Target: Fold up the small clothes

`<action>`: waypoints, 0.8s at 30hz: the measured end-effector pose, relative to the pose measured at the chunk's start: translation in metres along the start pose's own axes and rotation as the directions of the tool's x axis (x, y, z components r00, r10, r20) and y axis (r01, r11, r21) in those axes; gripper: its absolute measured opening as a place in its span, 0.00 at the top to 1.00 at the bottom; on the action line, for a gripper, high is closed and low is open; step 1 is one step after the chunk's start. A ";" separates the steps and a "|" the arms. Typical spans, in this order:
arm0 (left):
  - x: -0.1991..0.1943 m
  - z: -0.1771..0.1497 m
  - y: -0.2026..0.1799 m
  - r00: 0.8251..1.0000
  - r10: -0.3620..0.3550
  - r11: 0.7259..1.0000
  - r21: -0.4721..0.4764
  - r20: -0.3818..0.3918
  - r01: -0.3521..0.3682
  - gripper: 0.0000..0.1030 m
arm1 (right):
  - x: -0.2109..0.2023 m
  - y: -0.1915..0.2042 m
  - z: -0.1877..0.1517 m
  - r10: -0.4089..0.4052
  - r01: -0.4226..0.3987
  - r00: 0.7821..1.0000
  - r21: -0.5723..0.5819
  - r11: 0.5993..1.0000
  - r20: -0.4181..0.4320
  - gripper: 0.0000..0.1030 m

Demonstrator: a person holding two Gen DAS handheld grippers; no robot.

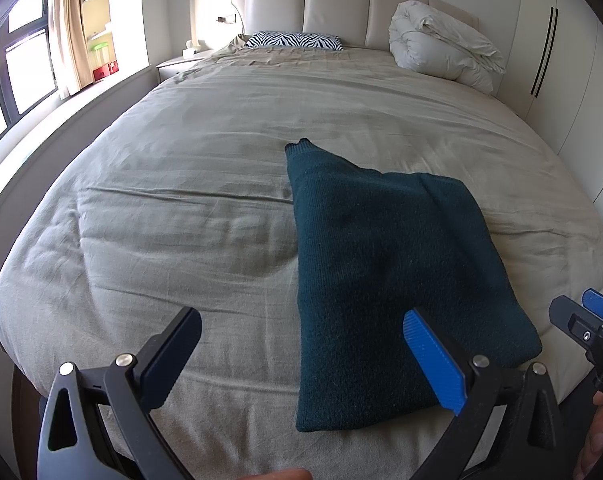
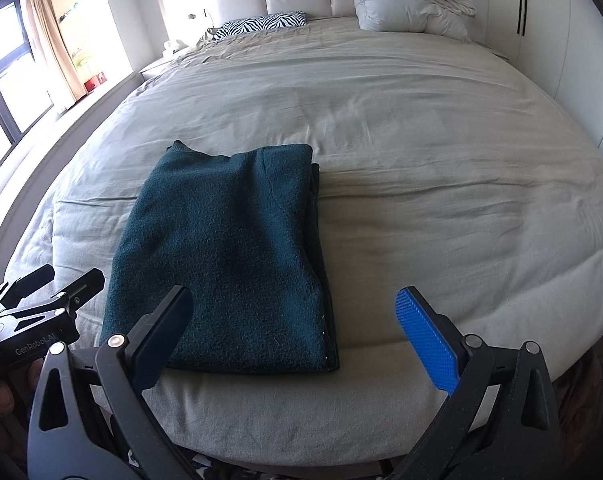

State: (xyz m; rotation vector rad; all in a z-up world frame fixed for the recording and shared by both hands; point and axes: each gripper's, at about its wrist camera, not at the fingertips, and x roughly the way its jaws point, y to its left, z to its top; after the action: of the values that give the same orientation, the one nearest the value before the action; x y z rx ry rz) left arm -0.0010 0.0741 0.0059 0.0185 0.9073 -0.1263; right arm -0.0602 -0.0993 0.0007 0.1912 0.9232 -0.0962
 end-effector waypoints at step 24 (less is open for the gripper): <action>0.000 -0.001 -0.001 1.000 -0.001 1.000 0.001 -0.003 0.001 0.00 | 0.002 -0.005 -0.003 0.002 -0.002 1.000 0.001 1.000 -0.009 0.00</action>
State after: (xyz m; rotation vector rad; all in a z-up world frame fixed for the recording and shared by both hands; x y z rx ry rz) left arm -0.0020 0.0735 0.0051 0.0189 0.9099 -0.1280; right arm -0.0617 -0.1039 -0.0034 0.1939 0.9317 -0.0941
